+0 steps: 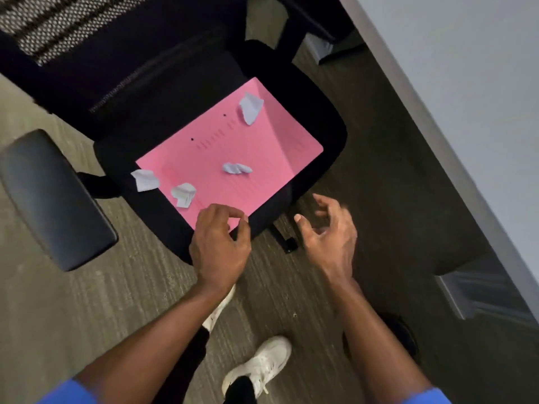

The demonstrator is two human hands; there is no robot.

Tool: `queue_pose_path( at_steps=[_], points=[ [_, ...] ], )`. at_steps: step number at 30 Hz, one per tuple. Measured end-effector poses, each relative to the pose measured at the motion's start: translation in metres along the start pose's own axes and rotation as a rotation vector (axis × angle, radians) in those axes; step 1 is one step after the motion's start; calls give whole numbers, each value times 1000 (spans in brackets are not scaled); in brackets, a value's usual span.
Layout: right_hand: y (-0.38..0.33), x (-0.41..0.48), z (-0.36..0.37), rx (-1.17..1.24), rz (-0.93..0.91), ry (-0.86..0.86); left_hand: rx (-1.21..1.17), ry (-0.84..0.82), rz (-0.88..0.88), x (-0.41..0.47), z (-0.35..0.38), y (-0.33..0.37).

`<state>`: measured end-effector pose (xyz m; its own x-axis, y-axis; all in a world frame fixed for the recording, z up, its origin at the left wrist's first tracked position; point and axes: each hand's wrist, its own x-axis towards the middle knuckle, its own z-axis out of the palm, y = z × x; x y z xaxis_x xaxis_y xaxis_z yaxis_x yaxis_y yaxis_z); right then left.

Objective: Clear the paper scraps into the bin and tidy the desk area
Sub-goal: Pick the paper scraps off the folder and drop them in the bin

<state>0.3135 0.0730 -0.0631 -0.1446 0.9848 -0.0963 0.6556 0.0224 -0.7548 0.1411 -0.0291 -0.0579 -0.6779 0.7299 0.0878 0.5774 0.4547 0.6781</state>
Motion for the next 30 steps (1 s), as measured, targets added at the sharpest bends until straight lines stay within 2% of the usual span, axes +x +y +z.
queue_pose_path(
  at_steps=[3, 9, 15, 18, 22, 27, 30],
  points=[
    [-30, 23, 29, -73, -127, -92, 78, 43, -34, 27, -10, -22],
    [-75, 61, 84, -260, -265, -293, 223, 27, -98, 57, -23, -48],
    [-102, 75, 121, -471, -410, -340, 172, -43, -130, 78, -28, -74],
    [-105, 80, 127, -473, -434, -311, 128, -56, -129, 85, -30, -82],
    [-109, 92, 129, -424, -442, -225, 84, 6, -85, 95, -35, -92],
    [-126, 117, 133, -480, -415, -74, 204, 109, -59, 97, -45, -107],
    [-134, 137, 137, -548, -401, -62, 237, 110, -100, 97, -46, -114]
  ],
)
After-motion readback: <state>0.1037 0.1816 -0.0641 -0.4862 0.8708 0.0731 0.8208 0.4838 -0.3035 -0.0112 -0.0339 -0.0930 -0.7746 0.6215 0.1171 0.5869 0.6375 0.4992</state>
